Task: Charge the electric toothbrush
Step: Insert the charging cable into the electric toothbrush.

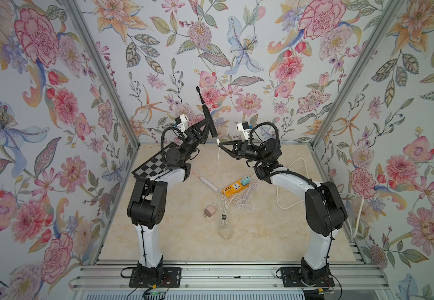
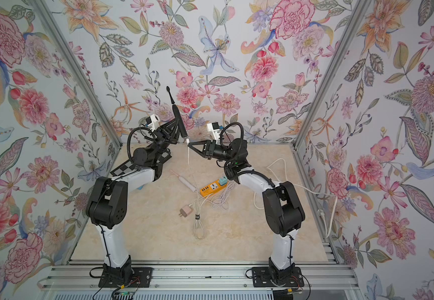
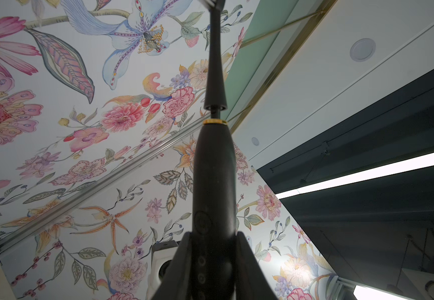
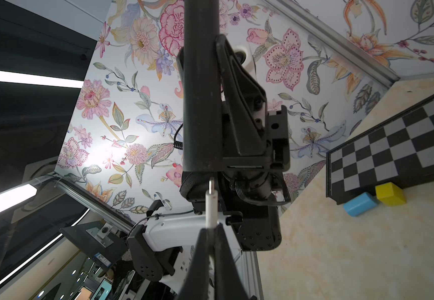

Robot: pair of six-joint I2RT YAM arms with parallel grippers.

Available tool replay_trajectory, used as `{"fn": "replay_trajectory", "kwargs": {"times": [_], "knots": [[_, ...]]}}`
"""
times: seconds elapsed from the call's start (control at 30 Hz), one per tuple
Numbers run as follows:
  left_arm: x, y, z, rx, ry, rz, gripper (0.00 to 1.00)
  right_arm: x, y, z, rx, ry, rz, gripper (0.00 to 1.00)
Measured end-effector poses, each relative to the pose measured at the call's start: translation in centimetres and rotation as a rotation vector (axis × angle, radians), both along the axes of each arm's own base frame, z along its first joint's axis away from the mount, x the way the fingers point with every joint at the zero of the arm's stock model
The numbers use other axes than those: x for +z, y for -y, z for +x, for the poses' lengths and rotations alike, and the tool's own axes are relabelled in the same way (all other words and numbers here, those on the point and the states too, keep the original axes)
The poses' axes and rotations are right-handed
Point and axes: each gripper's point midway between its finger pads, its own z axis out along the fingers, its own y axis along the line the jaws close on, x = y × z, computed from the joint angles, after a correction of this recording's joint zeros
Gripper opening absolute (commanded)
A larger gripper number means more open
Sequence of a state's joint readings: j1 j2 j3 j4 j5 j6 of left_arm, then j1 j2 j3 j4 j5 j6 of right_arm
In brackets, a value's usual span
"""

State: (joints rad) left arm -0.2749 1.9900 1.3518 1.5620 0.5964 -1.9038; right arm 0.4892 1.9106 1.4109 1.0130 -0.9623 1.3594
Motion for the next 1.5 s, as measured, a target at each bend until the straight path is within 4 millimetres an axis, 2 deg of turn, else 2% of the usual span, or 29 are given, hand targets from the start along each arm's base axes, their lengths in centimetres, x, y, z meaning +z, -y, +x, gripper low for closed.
{"fn": "replay_trajectory", "kwargs": {"times": [0.27, 0.8, 1.5], "knots": [[-1.2, -0.5, 0.4, 0.006, -0.050, -0.027, 0.00, -0.4, -0.6, 0.2, 0.022, -0.016, -0.003, 0.00], [-1.1, -0.6, 0.4, -0.002, -0.064, -0.049, 0.00, 0.4, -1.0, -0.1, 0.038, -0.011, 0.002, 0.00], [-0.8, -0.4, 0.4, 0.006, -0.049, -0.040, 0.00, 0.0, -1.3, 0.0, 0.073, -0.057, 0.009, 0.00]]}}
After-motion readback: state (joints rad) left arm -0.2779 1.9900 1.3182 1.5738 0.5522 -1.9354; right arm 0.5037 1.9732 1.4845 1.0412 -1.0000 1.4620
